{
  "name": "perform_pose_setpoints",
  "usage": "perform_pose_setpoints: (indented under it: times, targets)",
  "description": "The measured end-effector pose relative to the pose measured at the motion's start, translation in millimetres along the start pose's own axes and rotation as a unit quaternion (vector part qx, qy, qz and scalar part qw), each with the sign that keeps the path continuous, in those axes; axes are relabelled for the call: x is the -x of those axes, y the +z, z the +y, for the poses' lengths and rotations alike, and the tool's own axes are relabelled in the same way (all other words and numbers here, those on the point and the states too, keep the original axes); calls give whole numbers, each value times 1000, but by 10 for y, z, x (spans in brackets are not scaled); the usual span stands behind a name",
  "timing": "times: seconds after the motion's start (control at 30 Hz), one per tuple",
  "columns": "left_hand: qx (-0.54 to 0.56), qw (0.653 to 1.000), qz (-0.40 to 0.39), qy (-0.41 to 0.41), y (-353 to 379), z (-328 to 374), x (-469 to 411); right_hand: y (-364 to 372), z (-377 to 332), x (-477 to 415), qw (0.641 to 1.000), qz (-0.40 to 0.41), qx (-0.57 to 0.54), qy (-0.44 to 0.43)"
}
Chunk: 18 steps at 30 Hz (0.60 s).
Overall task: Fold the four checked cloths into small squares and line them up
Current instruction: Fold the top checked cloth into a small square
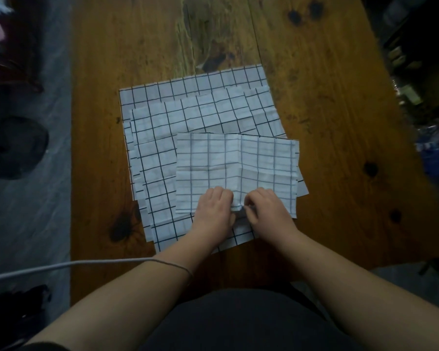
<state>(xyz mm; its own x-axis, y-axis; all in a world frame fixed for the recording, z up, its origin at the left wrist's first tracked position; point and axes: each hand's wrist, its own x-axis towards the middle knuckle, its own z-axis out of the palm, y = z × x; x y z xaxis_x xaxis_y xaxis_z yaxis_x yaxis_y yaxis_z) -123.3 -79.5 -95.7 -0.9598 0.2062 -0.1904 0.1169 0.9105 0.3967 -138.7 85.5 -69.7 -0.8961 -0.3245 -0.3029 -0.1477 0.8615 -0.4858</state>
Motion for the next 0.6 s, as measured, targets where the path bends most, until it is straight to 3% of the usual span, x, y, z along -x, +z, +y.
perform_pose_setpoints:
  times: [0.2, 0.33, 0.43, 0.6]
  targets:
    - [113, 990, 57, -55, -279, -75, 43, -46, -222, 131, 998, 8, -57, -2]
    - [308, 941, 79, -115, -531, -242, 156, -237, -402, 91, 994, 70, -74, -34]
    - [389, 911, 72, -113, -862, -291, 282, -478, -623, 28, 990, 101, -63, -75]
    - [461, 882, 54, -81, -1356, -380, 479, -736, -966, -64, 981, 56, 16, -186]
